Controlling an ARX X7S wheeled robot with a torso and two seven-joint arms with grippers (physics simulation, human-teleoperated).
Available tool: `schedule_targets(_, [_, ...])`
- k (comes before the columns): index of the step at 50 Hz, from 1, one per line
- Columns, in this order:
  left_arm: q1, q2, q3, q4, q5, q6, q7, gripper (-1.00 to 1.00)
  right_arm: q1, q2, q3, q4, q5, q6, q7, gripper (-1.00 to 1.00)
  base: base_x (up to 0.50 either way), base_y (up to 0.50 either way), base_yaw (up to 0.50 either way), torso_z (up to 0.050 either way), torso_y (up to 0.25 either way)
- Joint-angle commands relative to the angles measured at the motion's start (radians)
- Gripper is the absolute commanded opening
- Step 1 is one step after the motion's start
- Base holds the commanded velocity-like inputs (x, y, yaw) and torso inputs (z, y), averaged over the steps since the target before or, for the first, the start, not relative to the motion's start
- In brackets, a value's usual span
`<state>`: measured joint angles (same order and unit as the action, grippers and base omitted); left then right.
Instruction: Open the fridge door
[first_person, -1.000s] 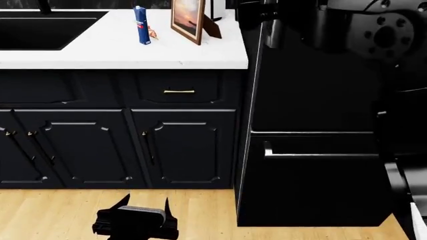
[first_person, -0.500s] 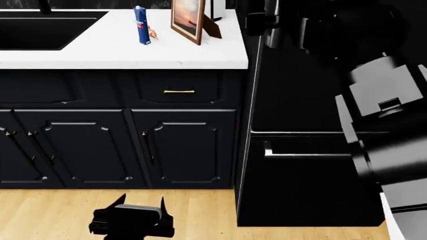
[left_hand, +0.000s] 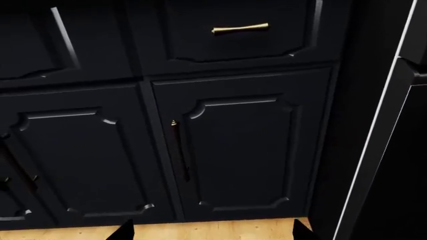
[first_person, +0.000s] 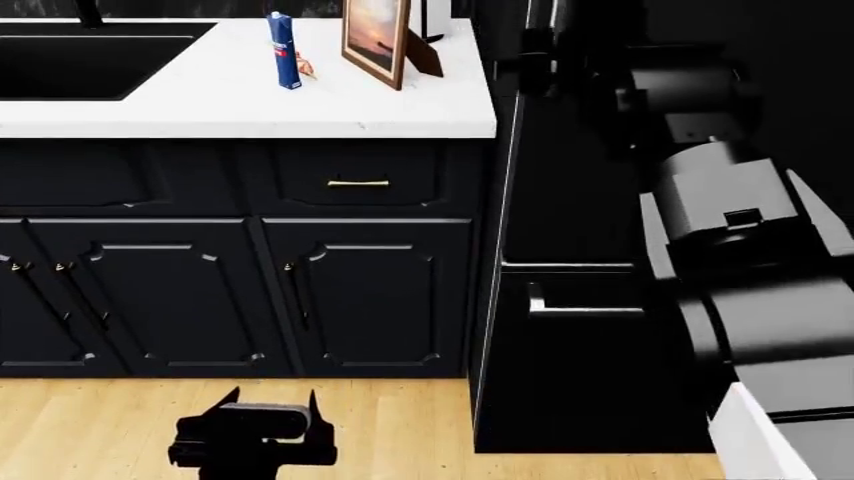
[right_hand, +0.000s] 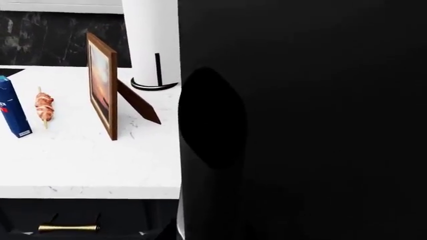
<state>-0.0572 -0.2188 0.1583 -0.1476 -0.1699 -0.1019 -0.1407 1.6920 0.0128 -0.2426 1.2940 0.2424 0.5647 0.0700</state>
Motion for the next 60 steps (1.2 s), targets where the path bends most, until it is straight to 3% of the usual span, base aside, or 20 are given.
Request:
schedule_targets(1, [0.003,-0.008,0.002,0.021,-0.004,-0.011,-0.007,1.00,0.003,-0.007,0.110,0.015,-0.148,-0.048,-0.033,-1.00,0.00,0.00,0.00,0.000,0.000])
schedule_targets(10, [0.035,-0.016,0.019,0.085,0.000,-0.025,-0.012,1.00,0.049,0.005,0.093,0.000,-0.170,-0.003,-0.098,-1.00,0.00,0.00,0.00,0.000,0.000])
schedule_targets(17, [0.057,-0.019,0.037,0.117,0.010,-0.027,-0.015,1.00,-0.214,0.068,0.097,-0.790,-0.116,0.495,-0.099,-1.00,0.00,0.00,0.00,0.000,0.002])
schedule_targets(26, [0.051,-0.017,0.065,0.120,0.009,-0.027,0.002,1.00,-0.317,0.120,0.108,-1.452,-0.014,1.005,-0.089,-1.00,0.00,0.00,0.00,0.000,0.004])
schedule_targets(31, [0.051,-0.019,0.071,0.122,0.007,-0.025,0.007,1.00,-0.290,0.244,0.106,-1.458,0.540,1.005,0.334,-1.00,0.00,0.00,0.00,0.000,0.004])
schedule_targets(37, [0.049,-0.019,0.079,0.121,0.010,-0.025,0.006,1.00,-0.267,0.332,0.097,-1.453,0.865,1.003,0.553,-1.00,0.00,0.00,0.00,0.003,0.005])
schedule_targets(60, [0.017,-0.009,0.125,0.079,0.027,-0.025,0.010,1.00,-0.277,0.633,0.085,-1.561,1.688,0.906,1.172,-1.00,0.00,0.00,0.00,0.002,0.006])
